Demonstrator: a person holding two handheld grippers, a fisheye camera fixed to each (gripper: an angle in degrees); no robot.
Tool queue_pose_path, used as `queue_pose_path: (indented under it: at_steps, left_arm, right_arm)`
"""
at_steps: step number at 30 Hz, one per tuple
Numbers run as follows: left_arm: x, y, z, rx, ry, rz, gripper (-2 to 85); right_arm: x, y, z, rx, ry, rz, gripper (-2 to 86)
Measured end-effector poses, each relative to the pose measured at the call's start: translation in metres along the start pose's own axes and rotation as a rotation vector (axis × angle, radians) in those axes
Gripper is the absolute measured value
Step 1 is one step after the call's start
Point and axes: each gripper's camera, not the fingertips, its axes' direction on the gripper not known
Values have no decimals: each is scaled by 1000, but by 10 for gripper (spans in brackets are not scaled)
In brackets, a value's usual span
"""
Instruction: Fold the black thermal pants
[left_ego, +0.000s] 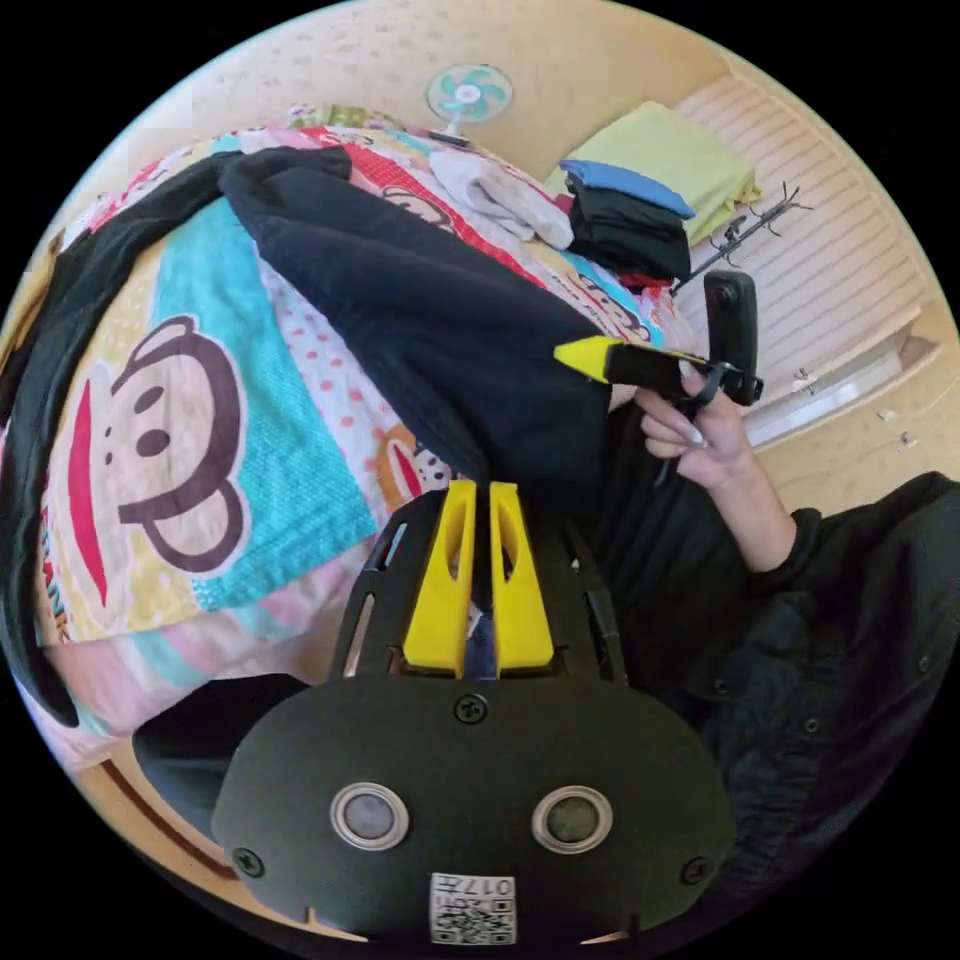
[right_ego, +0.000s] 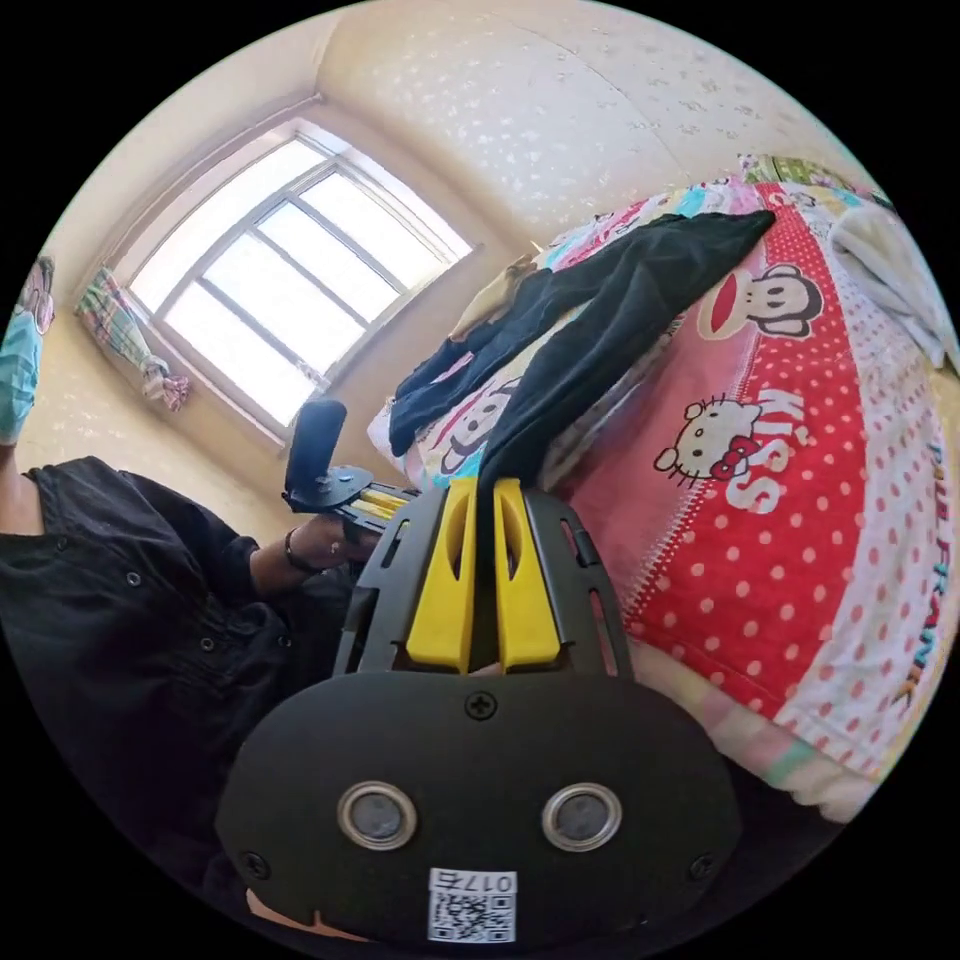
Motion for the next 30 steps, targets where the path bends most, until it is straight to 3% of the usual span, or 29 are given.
queue_pose_path:
  at_steps: [2,4,7,9,11,13,14,17,20,23,25,27,29,30]
  left_arm:
    - [15,5,-20,54,-60,-13,43]
    - [14,8,-45,58,-187,-91,61]
    - [-4,22,-100,173,-525,-141,85]
    - [-46,27,-127,226,-712,-214,95]
    - [-91,24,-126,212,-739,-251,115]
    - [-141,19,-102,107,-732,-282,126]
    - [-175,18,-76,-35,-700,-349,126]
    - [-197,27,-75,76,-588,-447,99]
    - [-179,21,-95,77,-485,-488,45]
    - [-119,13,-115,140,-311,-363,32]
    - [-82,7,-101,36,-342,-273,36]
    - [-54,11,-65,-185,-312,-173,45]
    - [-49,22,-61,-198,-213,-161,42]
    - [-54,32,-73,-115,-192,-204,43]
  right_arm:
    - [5,13,-6,-2,22,30,41]
    - [12,26,-20,94,-96,81,52]
    - [8,27,-32,190,-136,93,69]
    - [-1,20,-30,168,-122,70,77]
    - [-12,13,-24,146,-111,40,82]
    - [-24,5,-15,126,-131,24,87]
    - [-27,4,-14,123,-140,25,88]
    - [-42,0,-13,145,-176,23,92]
    - [-55,-5,-15,125,-204,0,94]
    - [-69,-16,-15,129,-255,-36,101]
    - [-79,-30,-4,120,-287,-53,112]
    - [-85,-43,13,72,-322,-59,121]
    - [-95,-57,29,39,-351,-84,130]
    - [-102,-68,40,19,-359,-103,134]
